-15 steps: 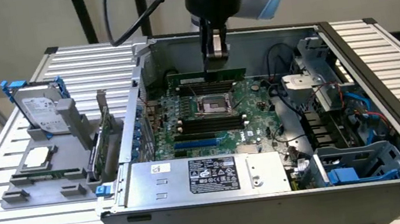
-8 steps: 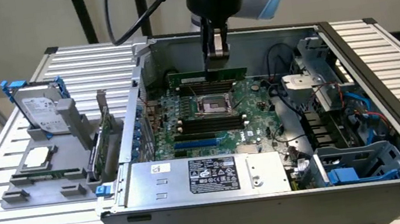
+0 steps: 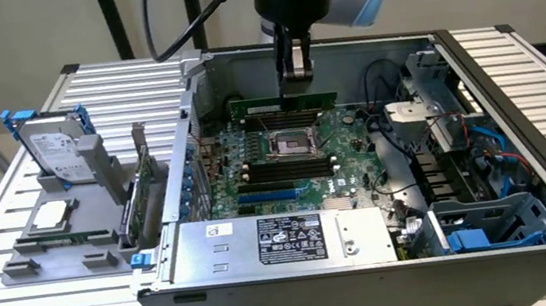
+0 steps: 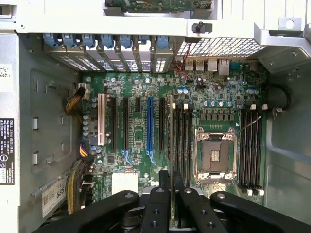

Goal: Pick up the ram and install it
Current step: 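Insert the ram into the slot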

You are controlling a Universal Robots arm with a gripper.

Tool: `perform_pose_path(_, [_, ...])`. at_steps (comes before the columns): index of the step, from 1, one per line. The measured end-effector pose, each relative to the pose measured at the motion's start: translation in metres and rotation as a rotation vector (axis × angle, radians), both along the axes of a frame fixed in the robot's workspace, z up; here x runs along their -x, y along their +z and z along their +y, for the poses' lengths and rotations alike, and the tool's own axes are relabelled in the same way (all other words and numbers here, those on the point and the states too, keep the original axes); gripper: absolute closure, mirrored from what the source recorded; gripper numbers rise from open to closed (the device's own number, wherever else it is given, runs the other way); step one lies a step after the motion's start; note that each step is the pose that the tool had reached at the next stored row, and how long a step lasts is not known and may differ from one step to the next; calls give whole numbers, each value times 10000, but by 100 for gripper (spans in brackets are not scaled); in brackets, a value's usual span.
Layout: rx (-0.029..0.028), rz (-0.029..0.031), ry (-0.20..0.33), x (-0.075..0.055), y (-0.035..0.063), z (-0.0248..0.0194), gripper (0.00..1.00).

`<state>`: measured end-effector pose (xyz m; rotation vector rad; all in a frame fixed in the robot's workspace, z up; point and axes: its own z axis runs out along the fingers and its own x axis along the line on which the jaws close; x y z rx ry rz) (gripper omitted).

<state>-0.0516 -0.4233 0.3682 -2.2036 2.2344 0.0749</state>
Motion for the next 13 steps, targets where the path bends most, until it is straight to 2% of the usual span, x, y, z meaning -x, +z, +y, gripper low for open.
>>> perform_pose_path(3, [0, -3, 0, 0, -17, 5, 86])
perform_pose_path(7, [0, -4, -48, 0, -90, 76, 86])
perform_pose_path(13, [0, -2, -332, 0, -199, 126, 86])
